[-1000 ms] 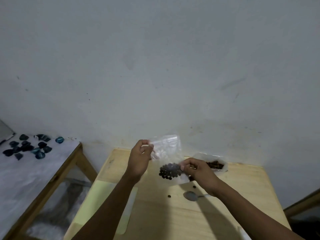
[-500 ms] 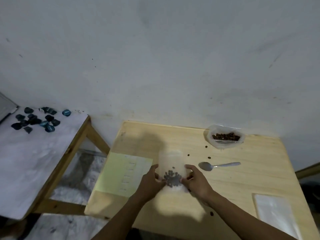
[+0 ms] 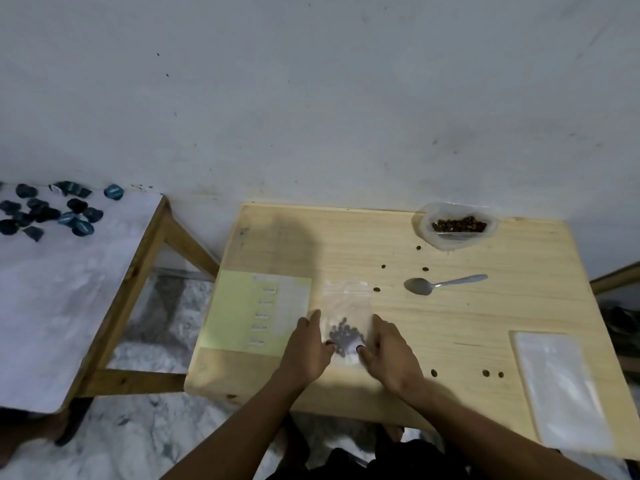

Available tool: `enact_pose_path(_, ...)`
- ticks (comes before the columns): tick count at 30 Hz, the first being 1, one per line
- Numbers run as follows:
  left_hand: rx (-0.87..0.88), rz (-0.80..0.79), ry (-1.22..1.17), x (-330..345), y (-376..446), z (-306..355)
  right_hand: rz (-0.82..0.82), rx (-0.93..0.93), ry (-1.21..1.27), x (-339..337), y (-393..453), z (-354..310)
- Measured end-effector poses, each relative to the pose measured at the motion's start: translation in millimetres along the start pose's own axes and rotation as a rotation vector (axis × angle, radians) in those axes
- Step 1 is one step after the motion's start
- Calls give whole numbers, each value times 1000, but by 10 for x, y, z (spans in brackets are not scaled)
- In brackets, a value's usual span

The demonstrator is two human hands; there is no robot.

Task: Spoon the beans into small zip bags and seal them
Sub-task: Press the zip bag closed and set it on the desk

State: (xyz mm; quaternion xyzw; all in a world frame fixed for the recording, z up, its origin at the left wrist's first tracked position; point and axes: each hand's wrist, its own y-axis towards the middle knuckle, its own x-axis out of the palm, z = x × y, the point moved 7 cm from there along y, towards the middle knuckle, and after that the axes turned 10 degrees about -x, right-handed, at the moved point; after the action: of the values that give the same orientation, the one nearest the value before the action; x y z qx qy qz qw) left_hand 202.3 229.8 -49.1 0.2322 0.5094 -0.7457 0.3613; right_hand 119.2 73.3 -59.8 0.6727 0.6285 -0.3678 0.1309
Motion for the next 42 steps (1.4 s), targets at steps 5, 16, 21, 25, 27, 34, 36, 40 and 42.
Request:
enact_pose_path(5,38,83,84,-152,-82,117,70,-15,42,-235,-47,-22)
enact_pose_path(16,391,-11,-195,199,-208,1812,349,157,-134,-1601,-696,996)
enact_pose_path(21,273,-299,-219,981,-336,2481,405,375,-257,-2023,-1213,1649)
enact_pose_path(25,133,-524,-210,1519,-531,2735,339,567,-254,-2068,-1559,2063)
enact_pose_path(27,70,-586,-209,1690,-621,2794,313,614,-221,-2016,-1644,2172)
enact_pose_path(34,-2,-621,-266,1946,-709,2832,391,602,-40,-1913,-1719,2240)
enact_pose_path(36,51,-518,-302,1878,-692,2845,505,561,-21,-2003,-1708,2190)
enact_pose_path(40,105,-364,-630,1521,-643,2930,783,396,270,-2319,-1572,1885)
enact_pose_path(42,146,-299,-713,1278,-575,2980,828,295,474,-2456,-1440,1654)
